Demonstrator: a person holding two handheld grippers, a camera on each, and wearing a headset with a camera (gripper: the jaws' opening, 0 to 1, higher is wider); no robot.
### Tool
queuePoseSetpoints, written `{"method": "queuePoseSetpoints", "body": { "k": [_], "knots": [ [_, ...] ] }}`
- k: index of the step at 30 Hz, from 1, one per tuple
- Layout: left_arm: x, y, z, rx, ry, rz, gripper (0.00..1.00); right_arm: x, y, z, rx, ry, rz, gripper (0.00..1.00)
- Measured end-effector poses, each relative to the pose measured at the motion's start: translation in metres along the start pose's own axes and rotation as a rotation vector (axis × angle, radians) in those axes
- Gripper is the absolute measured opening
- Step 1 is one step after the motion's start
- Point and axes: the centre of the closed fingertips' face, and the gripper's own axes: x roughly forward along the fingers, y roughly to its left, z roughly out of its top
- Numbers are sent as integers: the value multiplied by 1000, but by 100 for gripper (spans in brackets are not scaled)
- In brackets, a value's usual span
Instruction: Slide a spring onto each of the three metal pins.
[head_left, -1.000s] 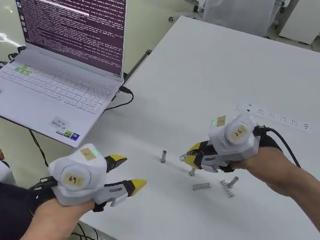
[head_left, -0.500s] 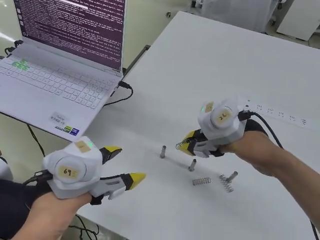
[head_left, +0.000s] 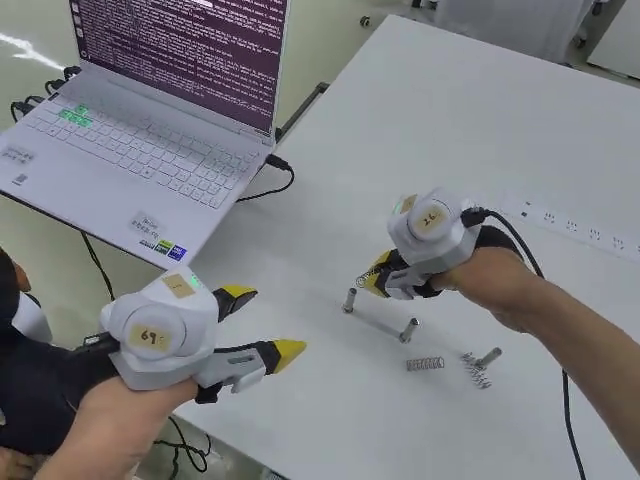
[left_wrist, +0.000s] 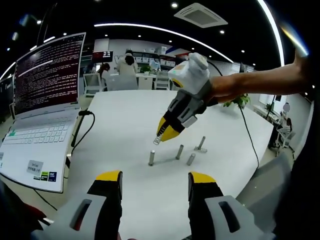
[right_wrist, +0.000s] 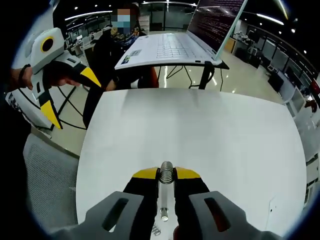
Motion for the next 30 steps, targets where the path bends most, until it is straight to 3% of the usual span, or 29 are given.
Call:
{"method": "queuePoseSetpoints", "body": {
  "k": [16,30],
  "knots": [
    [-1,3,-6,-22,7,2,47,21,-2,-13,-3,62,15,9],
    [2,4,-8,-27,12,-4,47,27,2,-12,-11,76,34,9]
  ]
}}
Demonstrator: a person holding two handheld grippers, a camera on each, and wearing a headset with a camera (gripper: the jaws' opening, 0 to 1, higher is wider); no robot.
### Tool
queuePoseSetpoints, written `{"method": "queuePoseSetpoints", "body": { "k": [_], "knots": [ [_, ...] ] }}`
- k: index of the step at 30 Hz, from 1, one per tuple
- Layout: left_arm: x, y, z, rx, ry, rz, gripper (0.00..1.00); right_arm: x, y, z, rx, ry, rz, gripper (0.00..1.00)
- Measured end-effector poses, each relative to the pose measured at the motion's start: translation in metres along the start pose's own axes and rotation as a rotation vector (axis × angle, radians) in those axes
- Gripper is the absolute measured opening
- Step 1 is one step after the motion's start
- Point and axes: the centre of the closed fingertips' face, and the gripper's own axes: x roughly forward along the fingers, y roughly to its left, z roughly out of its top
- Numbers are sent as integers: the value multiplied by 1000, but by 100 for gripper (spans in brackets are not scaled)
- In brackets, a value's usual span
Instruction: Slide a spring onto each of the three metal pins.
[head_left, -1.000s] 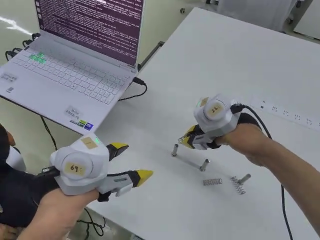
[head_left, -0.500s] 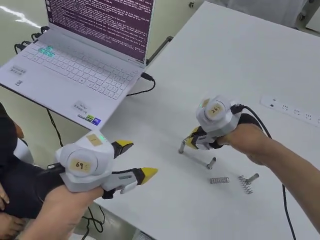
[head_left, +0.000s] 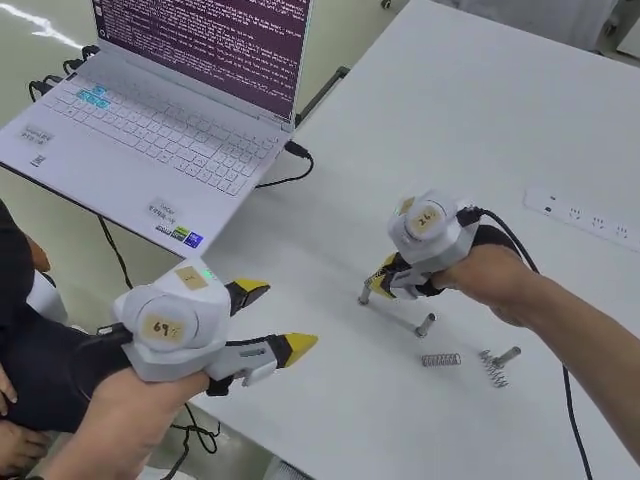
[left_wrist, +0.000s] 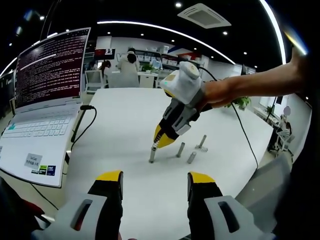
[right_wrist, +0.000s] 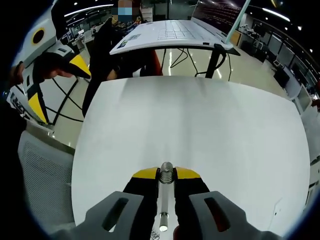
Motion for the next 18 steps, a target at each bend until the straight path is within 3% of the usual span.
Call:
{"method": "queuePoseSetpoints", "body": {
  "k": [18],
  "knots": [
    [3,-2,4,0,-6,-10,47,15,0,0,-3,21,17,9]
  ]
}}
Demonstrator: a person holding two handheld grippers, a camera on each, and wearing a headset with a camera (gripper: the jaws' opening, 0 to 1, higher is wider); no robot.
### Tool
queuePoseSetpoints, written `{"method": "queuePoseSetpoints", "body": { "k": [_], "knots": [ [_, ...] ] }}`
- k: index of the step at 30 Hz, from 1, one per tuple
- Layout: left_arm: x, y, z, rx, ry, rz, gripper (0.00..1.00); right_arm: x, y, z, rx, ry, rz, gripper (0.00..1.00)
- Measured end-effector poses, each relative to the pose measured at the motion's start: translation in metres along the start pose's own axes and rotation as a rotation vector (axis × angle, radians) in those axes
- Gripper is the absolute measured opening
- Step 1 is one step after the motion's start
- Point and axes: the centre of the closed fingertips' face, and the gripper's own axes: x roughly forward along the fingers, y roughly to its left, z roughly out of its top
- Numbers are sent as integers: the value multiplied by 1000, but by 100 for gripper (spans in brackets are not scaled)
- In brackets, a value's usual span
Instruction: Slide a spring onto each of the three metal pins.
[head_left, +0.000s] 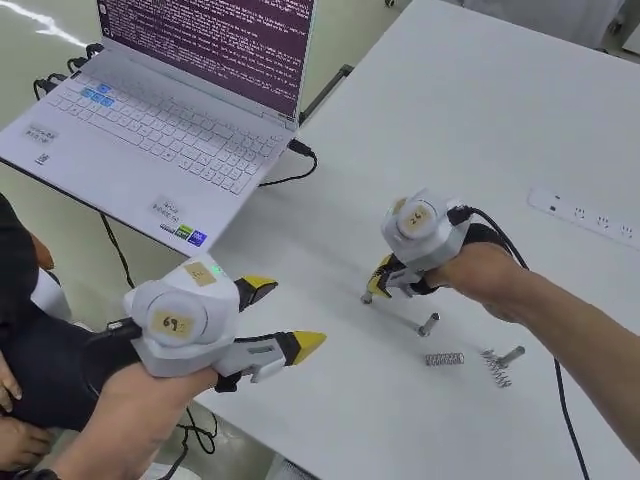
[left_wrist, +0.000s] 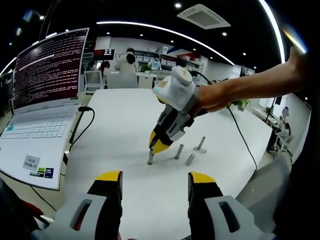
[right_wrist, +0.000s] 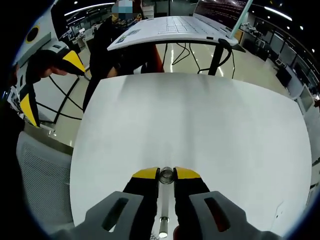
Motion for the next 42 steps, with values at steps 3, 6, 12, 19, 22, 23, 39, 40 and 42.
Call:
{"method": "queuePoseSetpoints", "body": {
  "k": [3,6,12,19,22,23,39,40,42],
  "knots": [
    [0,0,0,1,0,1,47,3,0,0,-4,5,-1,9],
    [-1,1,0,1,0,3,47,6,0,-1,-1,9,0,9],
    [-1,0,1,-3,-3,-2,47,14,0,-5,-7,21,11,9],
    [-1,-3,0,8,6,-6,47,23,4,-9,-27,39,22,9],
    [-2,-3,1,13,8,-5,47,28,6,-12,-35,47,27,9],
    [-3,-3,2,12,8,-5,47,28,6,-13,-37,51,27,10],
    [-5,-6,3,18,3,-6,47,11,-2,-15,-33,50,-6,24],
    [-5,-6,4,19,2,-8,47,9,-2,-14,-33,48,-11,25],
    [-5,-7,5,21,0,-9,47,5,-2,-14,-35,47,-16,26]
  ]
}}
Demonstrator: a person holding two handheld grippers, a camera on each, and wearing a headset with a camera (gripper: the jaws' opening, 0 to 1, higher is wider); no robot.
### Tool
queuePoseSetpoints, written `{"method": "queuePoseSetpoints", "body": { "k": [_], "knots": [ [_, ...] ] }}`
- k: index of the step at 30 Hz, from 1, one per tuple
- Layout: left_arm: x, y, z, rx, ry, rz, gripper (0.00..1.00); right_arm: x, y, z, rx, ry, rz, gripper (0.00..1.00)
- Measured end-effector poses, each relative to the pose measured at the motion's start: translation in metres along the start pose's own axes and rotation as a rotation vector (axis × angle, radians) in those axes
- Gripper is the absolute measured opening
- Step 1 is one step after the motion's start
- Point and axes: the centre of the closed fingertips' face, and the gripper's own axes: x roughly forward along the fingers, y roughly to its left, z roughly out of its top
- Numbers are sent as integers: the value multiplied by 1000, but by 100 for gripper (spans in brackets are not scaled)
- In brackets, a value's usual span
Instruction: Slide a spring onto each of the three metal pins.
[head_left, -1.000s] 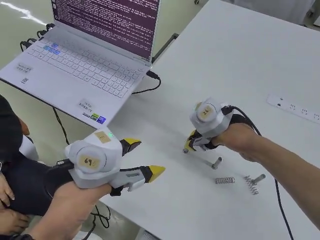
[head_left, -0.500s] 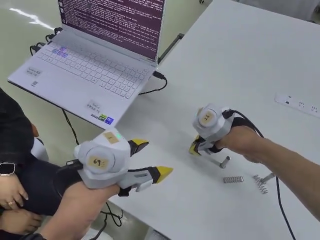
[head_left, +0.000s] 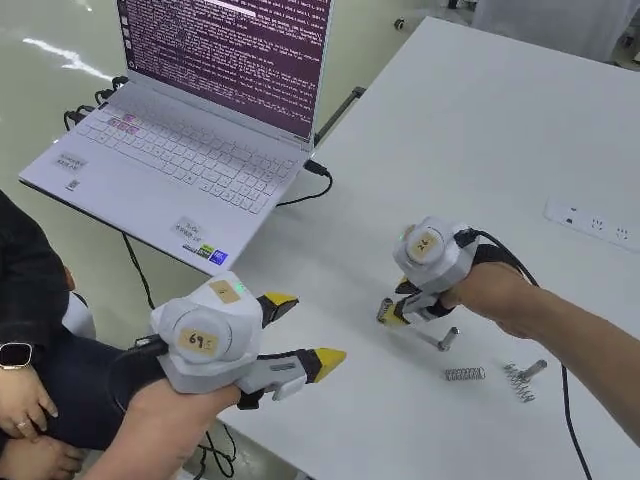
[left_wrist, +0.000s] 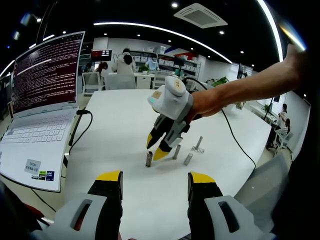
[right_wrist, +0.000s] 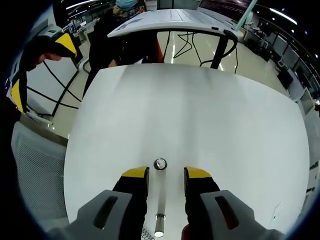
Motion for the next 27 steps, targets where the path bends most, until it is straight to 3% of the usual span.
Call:
{"method": "queuePoseSetpoints", "body": {
  "k": [19,27],
  "knots": [
    [-9,-4,0,-2,-20,10,47,-49,6,-1,28,-70,-91,34],
    [-11,-3,4,6,-29,15,47,-59,11,-4,54,-117,-123,37]
  ]
}}
